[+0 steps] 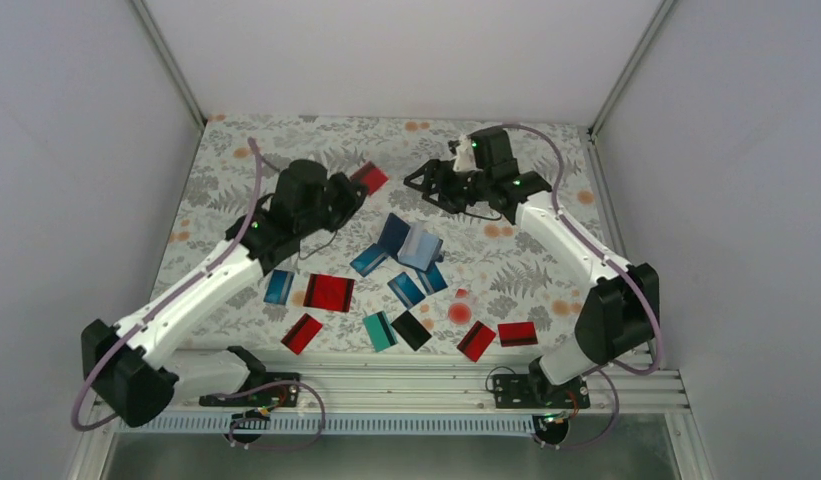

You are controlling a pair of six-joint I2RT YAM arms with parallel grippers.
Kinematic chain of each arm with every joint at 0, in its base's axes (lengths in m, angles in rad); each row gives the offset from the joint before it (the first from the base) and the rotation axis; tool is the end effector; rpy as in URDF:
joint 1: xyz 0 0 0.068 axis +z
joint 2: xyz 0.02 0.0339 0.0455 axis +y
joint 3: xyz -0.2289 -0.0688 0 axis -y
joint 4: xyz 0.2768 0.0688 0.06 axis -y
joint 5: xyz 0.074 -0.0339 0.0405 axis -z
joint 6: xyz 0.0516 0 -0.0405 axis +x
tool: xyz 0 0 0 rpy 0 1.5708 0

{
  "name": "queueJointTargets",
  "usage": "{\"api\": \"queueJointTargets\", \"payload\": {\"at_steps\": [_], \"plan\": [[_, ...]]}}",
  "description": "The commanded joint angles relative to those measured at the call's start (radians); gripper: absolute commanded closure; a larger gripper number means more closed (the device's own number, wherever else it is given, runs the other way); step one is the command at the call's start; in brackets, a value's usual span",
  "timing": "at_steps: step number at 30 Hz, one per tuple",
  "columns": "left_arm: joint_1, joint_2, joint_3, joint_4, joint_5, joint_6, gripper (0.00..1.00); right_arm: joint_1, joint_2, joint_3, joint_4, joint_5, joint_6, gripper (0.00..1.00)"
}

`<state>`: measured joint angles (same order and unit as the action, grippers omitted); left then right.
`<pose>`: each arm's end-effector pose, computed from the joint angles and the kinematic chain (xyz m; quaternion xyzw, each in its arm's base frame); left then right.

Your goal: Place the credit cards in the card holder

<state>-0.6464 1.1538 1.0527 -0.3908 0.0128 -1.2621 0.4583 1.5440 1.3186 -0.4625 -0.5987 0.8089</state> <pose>0.2546 -0.1929 0.2952 -0.2568 0.8186 -0.4223 0.2925 0.3344 0.1974 0.2649 0.0266 0.8727 0.4566 0.1711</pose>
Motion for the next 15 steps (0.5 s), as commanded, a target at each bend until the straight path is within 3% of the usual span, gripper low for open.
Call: {"api": "queueJointTargets", "payload": {"at_steps": [1,15], "plan": [[0.065,0.112,0.082,0.206,0.093,0.087,0.98,-0.072,-0.029,0.005,0.071,-0.103,0.192,0.29],[0.151,0.354,0.310,0.391,0.351,0.125,0.98,-0.125,0.109,0.203,0.297,-0.222,0.386,0.36]]}}
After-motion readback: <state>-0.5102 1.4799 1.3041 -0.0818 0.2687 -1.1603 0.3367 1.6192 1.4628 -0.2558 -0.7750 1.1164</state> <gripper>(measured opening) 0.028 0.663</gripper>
